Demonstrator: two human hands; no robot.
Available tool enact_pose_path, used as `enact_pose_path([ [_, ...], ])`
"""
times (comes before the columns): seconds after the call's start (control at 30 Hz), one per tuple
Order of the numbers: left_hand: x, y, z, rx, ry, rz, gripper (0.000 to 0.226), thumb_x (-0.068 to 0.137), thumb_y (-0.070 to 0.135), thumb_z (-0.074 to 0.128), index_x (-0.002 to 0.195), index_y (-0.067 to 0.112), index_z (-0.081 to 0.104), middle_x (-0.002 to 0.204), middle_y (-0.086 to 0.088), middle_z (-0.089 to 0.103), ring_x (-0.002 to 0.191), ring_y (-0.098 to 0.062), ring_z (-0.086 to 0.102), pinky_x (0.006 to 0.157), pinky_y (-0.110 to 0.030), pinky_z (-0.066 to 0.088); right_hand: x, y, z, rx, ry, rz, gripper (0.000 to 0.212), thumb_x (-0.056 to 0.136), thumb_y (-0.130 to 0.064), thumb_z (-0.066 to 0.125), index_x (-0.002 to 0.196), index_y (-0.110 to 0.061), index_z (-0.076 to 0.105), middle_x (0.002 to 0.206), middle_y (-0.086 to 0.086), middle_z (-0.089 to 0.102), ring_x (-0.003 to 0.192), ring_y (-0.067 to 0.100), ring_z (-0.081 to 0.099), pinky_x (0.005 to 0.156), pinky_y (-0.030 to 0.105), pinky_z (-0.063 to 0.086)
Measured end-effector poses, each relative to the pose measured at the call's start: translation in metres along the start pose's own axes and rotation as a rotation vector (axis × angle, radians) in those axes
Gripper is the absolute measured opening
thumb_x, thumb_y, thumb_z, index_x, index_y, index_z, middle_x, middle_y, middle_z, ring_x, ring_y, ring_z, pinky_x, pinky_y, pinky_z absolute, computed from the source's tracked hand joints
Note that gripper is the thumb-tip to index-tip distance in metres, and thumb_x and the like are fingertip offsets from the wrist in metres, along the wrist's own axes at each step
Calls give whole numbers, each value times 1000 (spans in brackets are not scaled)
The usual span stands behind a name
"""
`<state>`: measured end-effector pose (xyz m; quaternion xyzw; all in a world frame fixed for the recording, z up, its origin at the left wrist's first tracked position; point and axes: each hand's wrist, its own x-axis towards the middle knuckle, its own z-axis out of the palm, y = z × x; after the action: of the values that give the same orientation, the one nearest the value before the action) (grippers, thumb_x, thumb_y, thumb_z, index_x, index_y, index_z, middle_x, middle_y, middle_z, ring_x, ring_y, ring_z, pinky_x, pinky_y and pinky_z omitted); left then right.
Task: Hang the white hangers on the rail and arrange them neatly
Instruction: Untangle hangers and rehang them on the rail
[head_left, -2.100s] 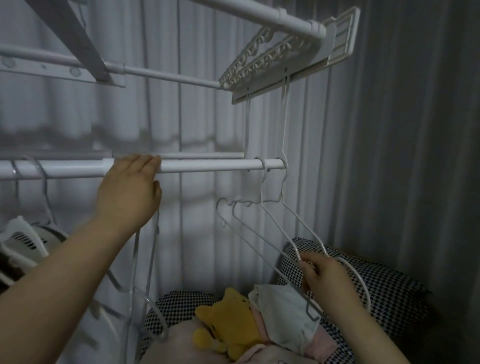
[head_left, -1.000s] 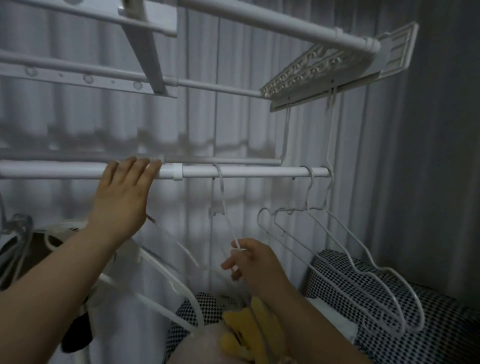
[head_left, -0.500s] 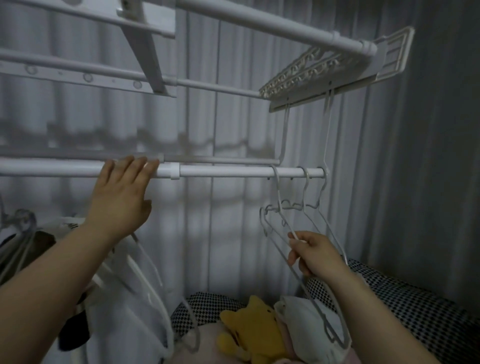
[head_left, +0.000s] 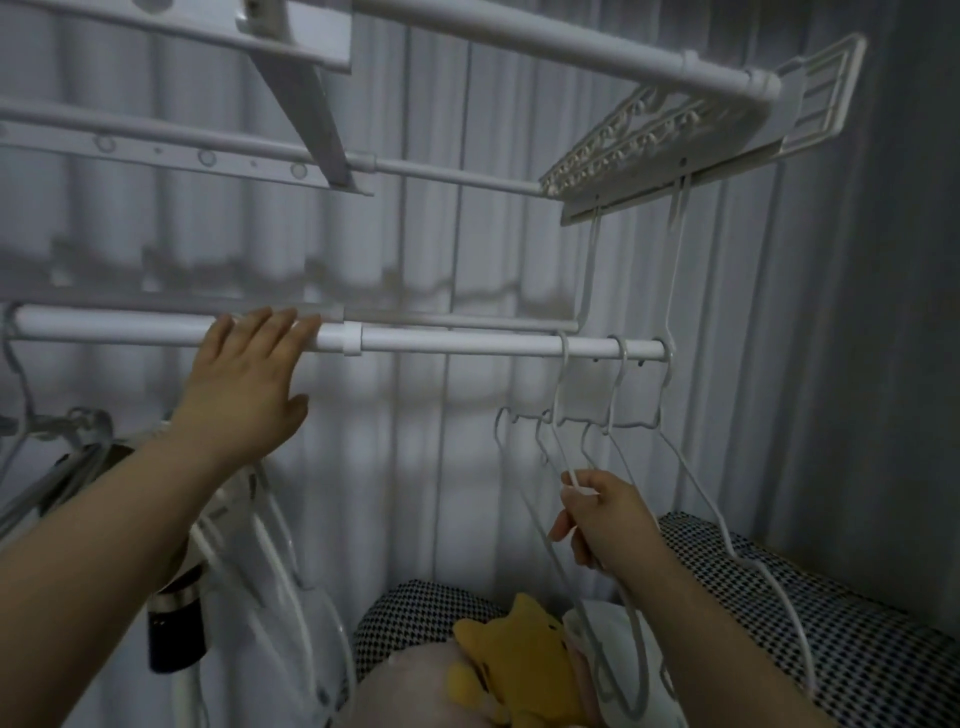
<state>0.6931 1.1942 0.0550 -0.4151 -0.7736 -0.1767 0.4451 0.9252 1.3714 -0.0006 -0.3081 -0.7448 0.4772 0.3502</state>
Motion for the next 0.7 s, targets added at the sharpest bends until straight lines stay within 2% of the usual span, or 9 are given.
enact_pose_path([
  [0.1,-1,3,-7,1,-25,-44,75,65,7,78,132,0,45,136,-25,46,128,-43,39,109,-54,20,-1,0,-5,-17,12,-9,30,95,-16,45,124,-7,46,66,7,60,37,5,53,34,12,41],
  [0.13,-1,4,-10,-8,-36,-61,75,68,9,76,134,2,42,139,-23,43,131,-41,35,110,-51,17,-4,0,-8,-75,26,-40,37,94,-21,47,128,-7,45,74,6,62,56,11,61,49,14,49],
  [0.2,-2,6,-14,-19,-62,-89,74,72,12,73,137,5,38,144,-20,38,135,-37,30,112,-48,13,-11,-3,-16,-384,104,-181,42,93,-27,49,130,-9,46,84,0,62,87,18,60,75,19,46],
  [0.33,-3,11,-22,-29,-120,-141,75,76,17,70,140,8,32,148,-15,31,139,-33,23,113,-44,11,-12,-6,-42,-637,515,-628,25,85,-10,60,107,1,65,100,17,68,99,35,60,83,34,48],
  [0.37,-3,12,-25,-32,-137,-152,75,77,18,69,141,9,31,149,-15,29,140,-32,21,113,-43,10,-8,-6,-48,-664,521,-599,28,85,-9,60,110,2,62,108,19,65,105,38,56,88,37,46],
  [0.43,0,14,-30,-36,-176,-163,75,79,20,67,142,10,28,151,-13,27,141,-30,19,113,-43,11,-4,-7,-56,-734,347,-373,40,92,-16,51,129,-2,46,128,15,53,120,30,45,98,32,37],
  [0.53,2,14,-36,-24,-212,-164,75,80,23,66,143,12,26,151,-11,26,141,-29,19,113,-42,12,2,4,-57,-822,183,-146,40,96,-20,40,132,-4,38,126,13,54,112,25,52,90,28,42],
  [0.6,2,14,-38,-19,-217,-165,75,80,24,66,143,12,27,151,-11,27,141,-28,20,113,-42,12,4,8,-55,-850,168,-147,28,98,-15,35,122,-6,44,108,11,62,85,21,58,72,26,44],
  [0.7,2,16,-42,-14,-234,-174,74,81,25,64,143,14,26,152,-9,25,141,-27,19,114,-42,10,8,15,-54,-878,165,-125,20,97,-6,33,107,-9,50,94,9,64,50,6,29,47,21,28],
])
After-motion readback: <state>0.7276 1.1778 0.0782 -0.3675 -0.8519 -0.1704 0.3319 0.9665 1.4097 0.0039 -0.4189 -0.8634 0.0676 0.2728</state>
